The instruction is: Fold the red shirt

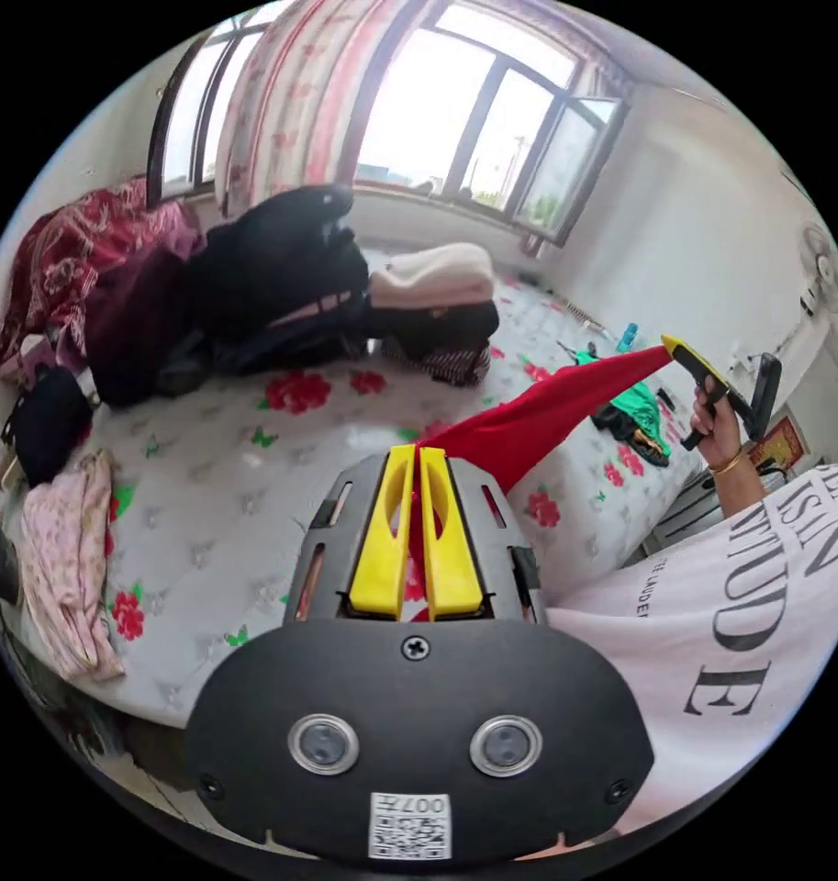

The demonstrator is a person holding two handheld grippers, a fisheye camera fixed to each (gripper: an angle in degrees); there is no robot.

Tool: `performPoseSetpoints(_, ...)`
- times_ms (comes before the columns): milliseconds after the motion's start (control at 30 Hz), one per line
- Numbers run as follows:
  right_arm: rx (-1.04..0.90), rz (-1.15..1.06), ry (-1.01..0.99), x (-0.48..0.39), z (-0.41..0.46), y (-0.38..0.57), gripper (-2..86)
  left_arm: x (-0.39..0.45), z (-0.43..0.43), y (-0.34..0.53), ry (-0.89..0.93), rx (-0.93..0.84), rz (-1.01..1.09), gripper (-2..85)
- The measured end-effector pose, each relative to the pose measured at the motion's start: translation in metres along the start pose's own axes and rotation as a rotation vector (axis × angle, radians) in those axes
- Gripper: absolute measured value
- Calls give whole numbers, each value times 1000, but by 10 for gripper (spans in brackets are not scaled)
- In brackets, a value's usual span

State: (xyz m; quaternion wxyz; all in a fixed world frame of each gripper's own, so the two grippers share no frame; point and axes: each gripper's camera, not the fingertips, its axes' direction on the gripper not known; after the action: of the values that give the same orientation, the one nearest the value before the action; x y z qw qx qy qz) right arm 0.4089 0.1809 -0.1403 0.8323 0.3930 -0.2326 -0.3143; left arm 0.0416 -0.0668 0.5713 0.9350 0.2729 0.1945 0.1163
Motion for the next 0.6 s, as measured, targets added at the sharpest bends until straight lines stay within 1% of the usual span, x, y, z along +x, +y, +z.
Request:
performPoseSetpoints(33,26,6,7,-1,-11,-1,-1,4,-11,-4,1,44,31,-9)
performPoseSetpoints(100,81,-13,59,-9,-45,5,0,23,-47,-5,-6,165,189,-7)
performPoseSetpoints(133,67,-34,65,-11,-48,9,0,27,-51,-2,-11,173,230,-6)
performPoseSetpoints(167,-12,-68,53,-14,-44,20,2,34,-53,7,-21,158,308,-4)
performPoseSetpoints(200,-174,-70,-13,-11,-25,35,5,37,-43,19,-7,89,373,3)
performPoseSetpoints(233,-280,-54,-62,-8,-12,45,6,36,-34,25,6,32,384,6)
performPoseSetpoints(267,-494,9,-146,-1,19,70,13,31,-13,40,34,-96,359,26)
performPoseSetpoints(300,-638,65,-175,2,42,96,18,23,6,56,47,-193,292,39)
performPoseSetpoints(333,-673,81,-170,1,50,107,21,18,13,64,48,-223,259,43)
performPoseSetpoints(367,-683,102,-147,-1,58,120,25,9,23,78,50,-262,200,49)
performPoseSetpoints(467,-609,120,-104,0,79,121,36,-12,31,94,27,-300,84,64)
performPoseSetpoints(533,-588,109,-102,5,103,114,43,-24,37,93,31,-323,55,76)
performPoseSetpoints(600,-592,83,-142,13,149,106,51,-37,48,85,14,-353,60,83)
